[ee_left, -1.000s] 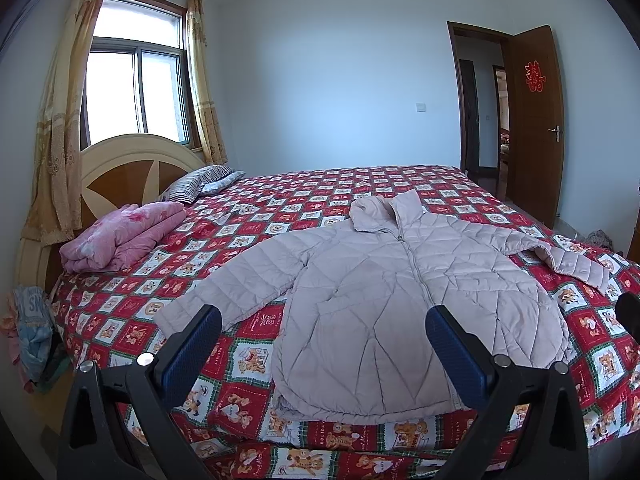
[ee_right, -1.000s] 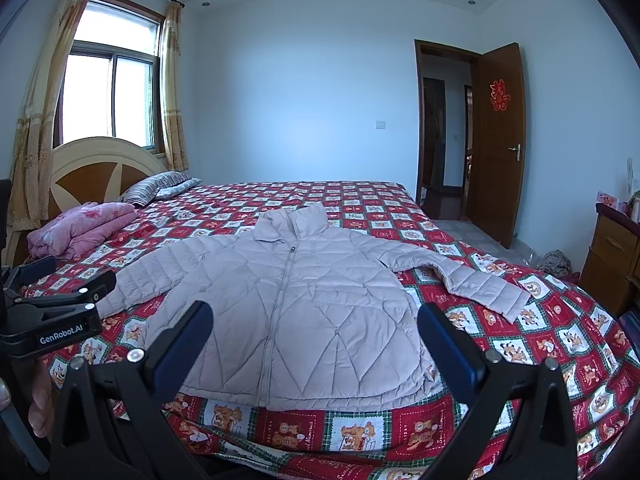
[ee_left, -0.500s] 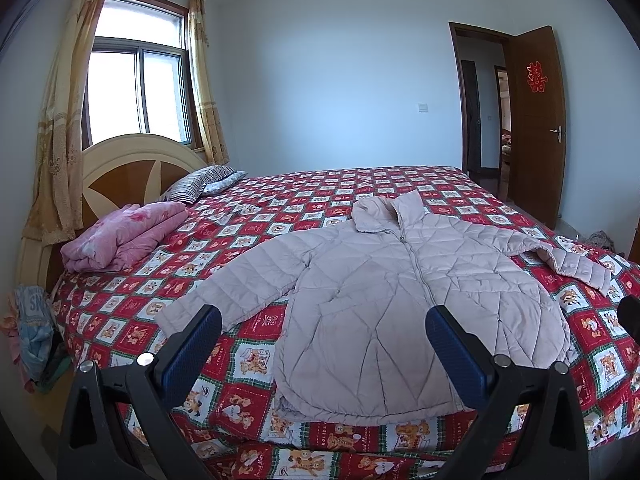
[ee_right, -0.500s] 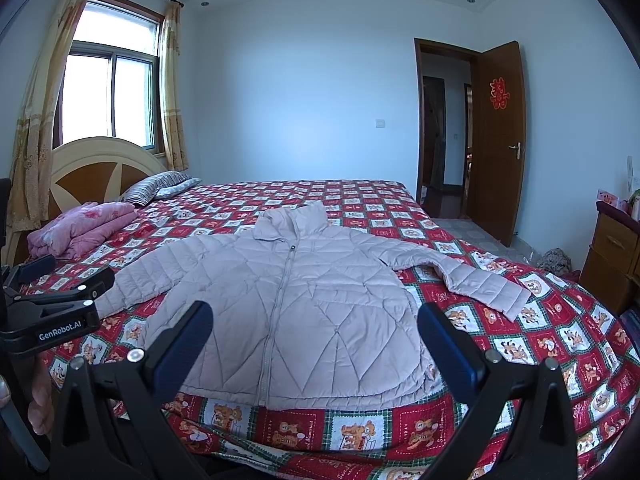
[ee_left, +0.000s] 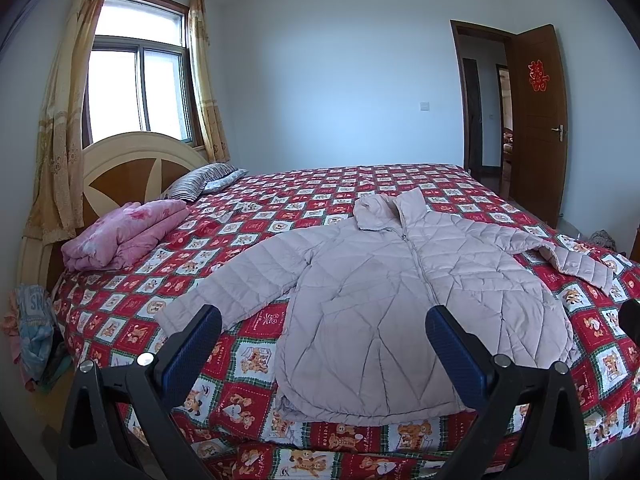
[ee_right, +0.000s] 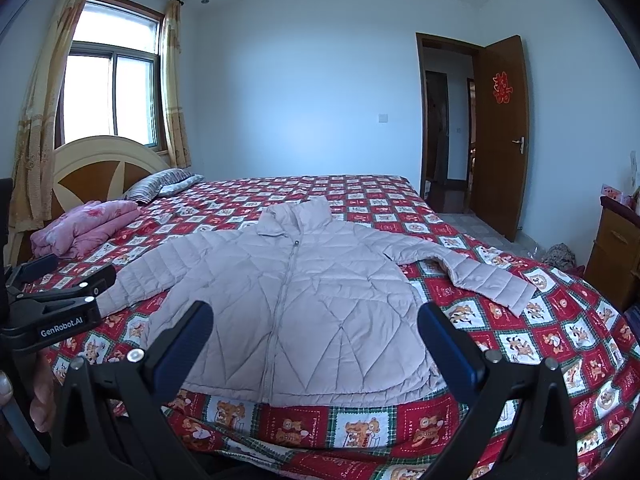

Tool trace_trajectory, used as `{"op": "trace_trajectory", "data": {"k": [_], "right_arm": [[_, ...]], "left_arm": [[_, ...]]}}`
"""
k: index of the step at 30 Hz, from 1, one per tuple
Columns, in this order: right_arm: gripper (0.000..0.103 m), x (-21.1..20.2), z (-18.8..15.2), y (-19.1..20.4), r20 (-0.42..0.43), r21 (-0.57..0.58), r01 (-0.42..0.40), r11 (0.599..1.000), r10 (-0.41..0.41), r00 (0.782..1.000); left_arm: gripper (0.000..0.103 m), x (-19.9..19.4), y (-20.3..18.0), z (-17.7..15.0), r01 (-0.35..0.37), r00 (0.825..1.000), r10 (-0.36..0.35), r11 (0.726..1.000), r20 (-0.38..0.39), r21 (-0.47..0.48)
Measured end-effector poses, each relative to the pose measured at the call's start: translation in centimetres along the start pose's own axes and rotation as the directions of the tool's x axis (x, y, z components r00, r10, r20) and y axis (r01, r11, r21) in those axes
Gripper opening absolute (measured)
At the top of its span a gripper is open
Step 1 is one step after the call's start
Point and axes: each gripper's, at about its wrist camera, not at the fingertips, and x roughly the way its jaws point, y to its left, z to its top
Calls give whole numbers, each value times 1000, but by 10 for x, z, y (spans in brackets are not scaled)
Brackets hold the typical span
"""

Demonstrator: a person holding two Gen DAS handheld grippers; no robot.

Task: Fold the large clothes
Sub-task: 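Grasp the jacket sleeve cuff with the right gripper and lift it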

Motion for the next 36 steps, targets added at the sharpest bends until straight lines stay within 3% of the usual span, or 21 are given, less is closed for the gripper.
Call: {"op": "trace_trajectory", "data": {"k": [13, 20, 27, 36], "right_arm": [[103, 36, -9, -35, -51, 54, 17, 998, -15, 999], [103, 100, -27, -118, -174, 172, 169, 971, -139, 975], [102, 150, -31, -232, -341, 359, 343, 868, -220, 914], [92, 190, -26, -342, -446, 492, 514, 703, -304, 842]], "left_arm": [[102, 45, -5, -13, -35, 999, 35, 998, -17, 43], [102, 115, -9, -12, -36, 997, 41, 997, -64, 73], [102, 195, -15, -1, -53, 994, 61, 994, -88, 94], [102, 289, -13, 3, -110, 980, 126, 988, -156, 111]]}}
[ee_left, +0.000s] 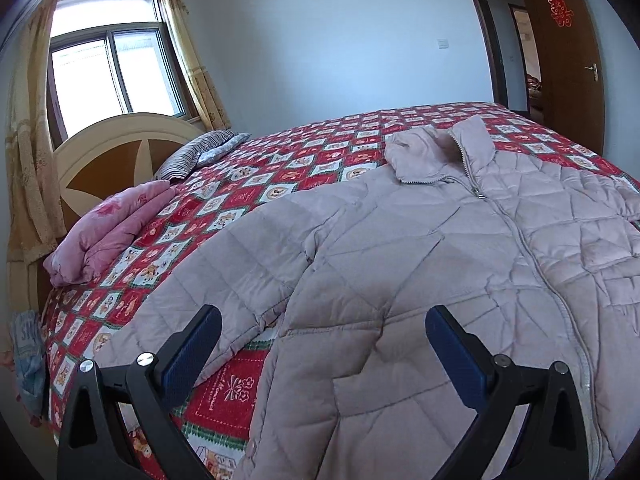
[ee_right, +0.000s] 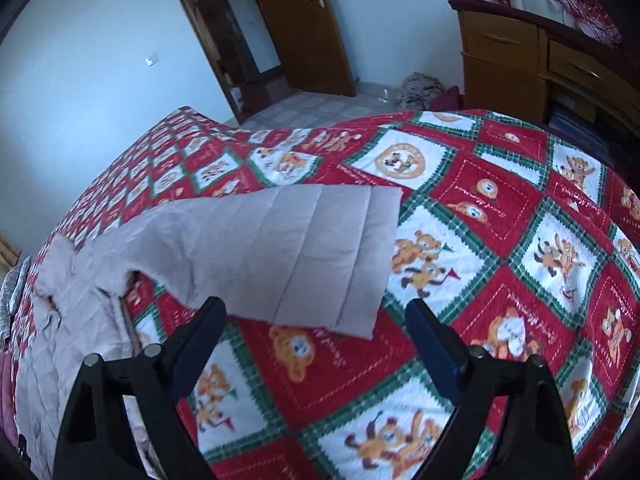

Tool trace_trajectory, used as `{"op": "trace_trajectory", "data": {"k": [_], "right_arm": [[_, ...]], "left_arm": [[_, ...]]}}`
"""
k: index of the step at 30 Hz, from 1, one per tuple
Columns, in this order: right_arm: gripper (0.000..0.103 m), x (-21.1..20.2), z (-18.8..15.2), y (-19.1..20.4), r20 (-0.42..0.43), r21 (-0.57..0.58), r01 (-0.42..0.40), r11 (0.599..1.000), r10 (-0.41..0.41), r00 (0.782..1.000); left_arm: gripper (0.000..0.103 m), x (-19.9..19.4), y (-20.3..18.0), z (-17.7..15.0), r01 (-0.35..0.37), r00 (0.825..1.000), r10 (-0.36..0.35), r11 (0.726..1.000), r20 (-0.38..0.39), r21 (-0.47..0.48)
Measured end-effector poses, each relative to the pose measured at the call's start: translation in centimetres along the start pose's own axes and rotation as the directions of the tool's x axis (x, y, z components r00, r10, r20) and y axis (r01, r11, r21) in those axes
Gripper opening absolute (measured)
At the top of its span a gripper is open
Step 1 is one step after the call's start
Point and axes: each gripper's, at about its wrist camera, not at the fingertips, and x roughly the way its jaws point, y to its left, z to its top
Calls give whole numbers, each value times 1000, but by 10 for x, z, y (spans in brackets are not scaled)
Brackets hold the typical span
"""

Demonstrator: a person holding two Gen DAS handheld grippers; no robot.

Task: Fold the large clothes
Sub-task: 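Grasp the jacket sleeve cuff with the right gripper and lift it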

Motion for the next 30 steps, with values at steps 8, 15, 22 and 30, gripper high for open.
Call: {"op": "trace_trajectory", "data": {"k": [8, 15, 22, 30], "right_arm": [[70, 48, 11, -6, -77, 8, 63, 998, -62, 995], [17, 41, 13, 9, -11, -115, 52, 992, -54, 998], [13, -7, 38, 45, 171, -189, 48, 981, -16, 985], [13, -56, 28, 158, 287, -399, -48, 916, 175, 942]], "left_arm": [[102, 44, 2, 16, -37, 998, 35, 998, -46, -45], [102, 64, -5, 8, -29, 995, 27, 999, -94, -15], [102, 71, 20, 18, -42, 994, 35, 997, -102, -68], [102, 82, 48, 41, -95, 993, 88, 991, -73, -96]]}}
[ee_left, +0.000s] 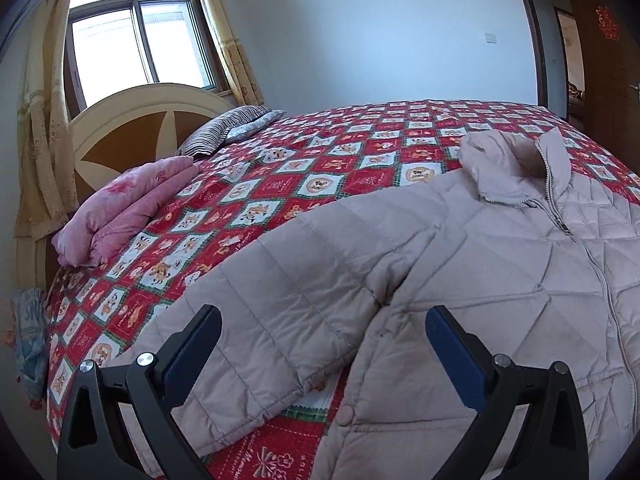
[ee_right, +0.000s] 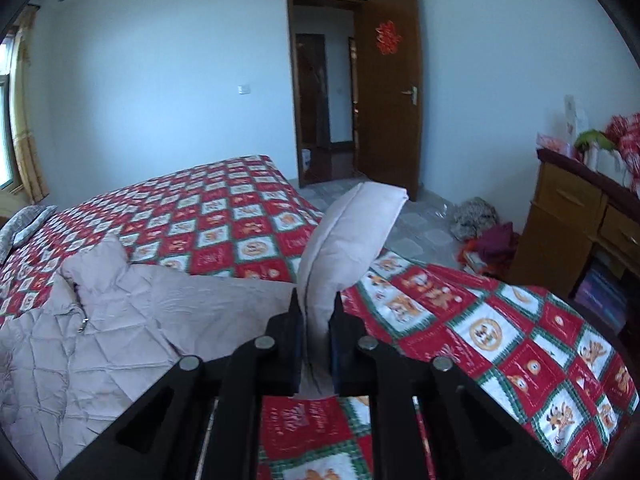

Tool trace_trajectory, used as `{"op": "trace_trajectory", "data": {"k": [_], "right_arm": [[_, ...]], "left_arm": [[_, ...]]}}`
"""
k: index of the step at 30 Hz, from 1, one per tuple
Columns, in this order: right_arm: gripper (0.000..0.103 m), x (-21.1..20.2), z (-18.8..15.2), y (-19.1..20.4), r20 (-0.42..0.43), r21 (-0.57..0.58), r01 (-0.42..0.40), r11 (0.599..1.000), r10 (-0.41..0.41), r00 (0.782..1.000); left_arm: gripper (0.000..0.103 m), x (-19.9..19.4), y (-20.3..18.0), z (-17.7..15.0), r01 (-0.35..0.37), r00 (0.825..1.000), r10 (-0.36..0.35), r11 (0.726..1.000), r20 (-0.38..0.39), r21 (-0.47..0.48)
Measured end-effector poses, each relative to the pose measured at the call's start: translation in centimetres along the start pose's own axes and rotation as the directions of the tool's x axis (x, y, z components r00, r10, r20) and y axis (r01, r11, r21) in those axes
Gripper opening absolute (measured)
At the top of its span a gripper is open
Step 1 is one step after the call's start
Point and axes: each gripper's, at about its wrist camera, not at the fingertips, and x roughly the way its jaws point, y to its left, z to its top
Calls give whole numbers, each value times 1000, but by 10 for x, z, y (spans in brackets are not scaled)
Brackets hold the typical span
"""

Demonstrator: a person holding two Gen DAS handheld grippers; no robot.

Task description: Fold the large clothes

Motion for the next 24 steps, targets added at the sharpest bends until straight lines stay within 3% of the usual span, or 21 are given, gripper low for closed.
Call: {"op": "trace_trajectory", "data": {"k": [7, 15, 24], "right_arm": [[12, -17, -1, 100, 62, -162, -146, 976, 157, 986], [12, -29, -13, 192, 75, -327, -255, 910, 294, 953], [12, -24, -58, 274, -34, -405, -387, 828, 409, 912]], "left_arm": [[102, 8, 13, -4, 0, 1000, 0, 1000, -18, -14], [102, 17, 24, -10, -1, 999, 0, 1000, -38, -25], [102, 24, 39, -8, -20, 999, 18, 999, -44, -41]]}}
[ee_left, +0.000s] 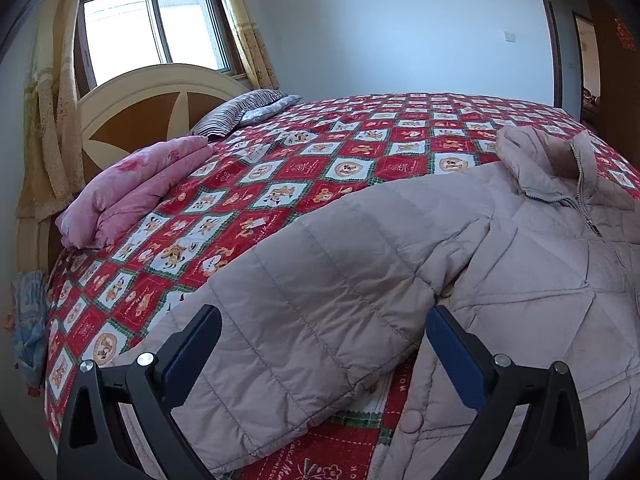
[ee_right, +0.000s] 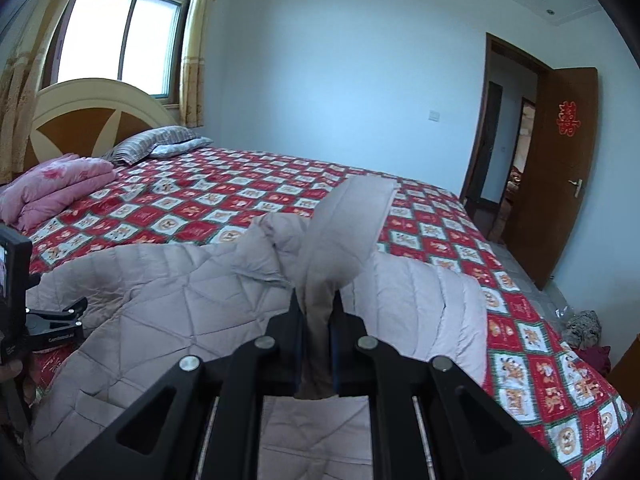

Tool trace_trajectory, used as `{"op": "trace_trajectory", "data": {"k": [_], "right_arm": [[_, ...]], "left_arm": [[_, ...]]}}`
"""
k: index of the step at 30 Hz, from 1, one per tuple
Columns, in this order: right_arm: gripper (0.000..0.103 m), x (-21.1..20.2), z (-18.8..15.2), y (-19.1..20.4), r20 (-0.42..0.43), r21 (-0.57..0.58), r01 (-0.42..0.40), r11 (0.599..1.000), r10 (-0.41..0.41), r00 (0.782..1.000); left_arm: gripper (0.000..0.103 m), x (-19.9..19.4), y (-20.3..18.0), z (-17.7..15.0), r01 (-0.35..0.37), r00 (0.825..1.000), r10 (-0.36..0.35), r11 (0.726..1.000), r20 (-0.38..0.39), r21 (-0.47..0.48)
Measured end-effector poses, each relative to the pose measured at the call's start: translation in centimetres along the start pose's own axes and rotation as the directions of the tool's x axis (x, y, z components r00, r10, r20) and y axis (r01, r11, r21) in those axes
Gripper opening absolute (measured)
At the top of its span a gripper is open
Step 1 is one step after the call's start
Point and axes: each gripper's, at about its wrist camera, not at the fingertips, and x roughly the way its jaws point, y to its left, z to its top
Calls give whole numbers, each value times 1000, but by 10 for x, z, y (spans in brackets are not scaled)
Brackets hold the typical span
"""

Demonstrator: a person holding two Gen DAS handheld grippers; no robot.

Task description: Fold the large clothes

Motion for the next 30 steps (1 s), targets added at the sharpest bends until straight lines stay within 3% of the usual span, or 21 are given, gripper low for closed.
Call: {"op": "trace_trajectory", "data": {"k": [10, 12, 13, 14, 15, 20, 24, 27, 30], "right_arm": [[13, 50, -33, 53, -139, -20, -123, 992, 119, 983], [22, 57, -40, 56, -173, 11, -169, 985, 169, 970], [31, 58, -42, 56, -186, 30, -201, 979, 203, 961], [65, 57, -45, 55, -198, 48, -231, 972, 236, 951], [83, 53, -47, 54, -201, 68, -256, 964, 265, 943], [83, 15, -53, 41, -188, 53, -284, 957, 289, 939], [78, -1, -60, 0, -189, 82, -158, 984, 171, 967], [70, 4, -66, -34, -226, 160, -115, 980, 150, 963], [70, 3, -79, -50, -235, 206, -73, 976, 122, 964]], "left_arm": [[102, 0, 1, 5, -23, 1000, 23, 1000, 10, 19], [102, 0, 0, 6, -25, 1000, 25, 999, 11, 23], [102, 0, -1, 7, -28, 1000, 27, 999, 13, 27], [102, -2, -3, 9, -28, 999, 28, 999, 16, 32], [102, -3, -5, 11, -27, 999, 26, 999, 22, 38], [102, -18, -21, 25, 2, 999, -4, 999, 48, 47], [102, -40, -56, 35, 68, 994, -76, 994, 81, 88], [102, -48, -89, 35, 155, 985, -162, 981, 52, 118], [102, -49, -126, 29, 225, 974, -226, 961, -11, 163]]}}
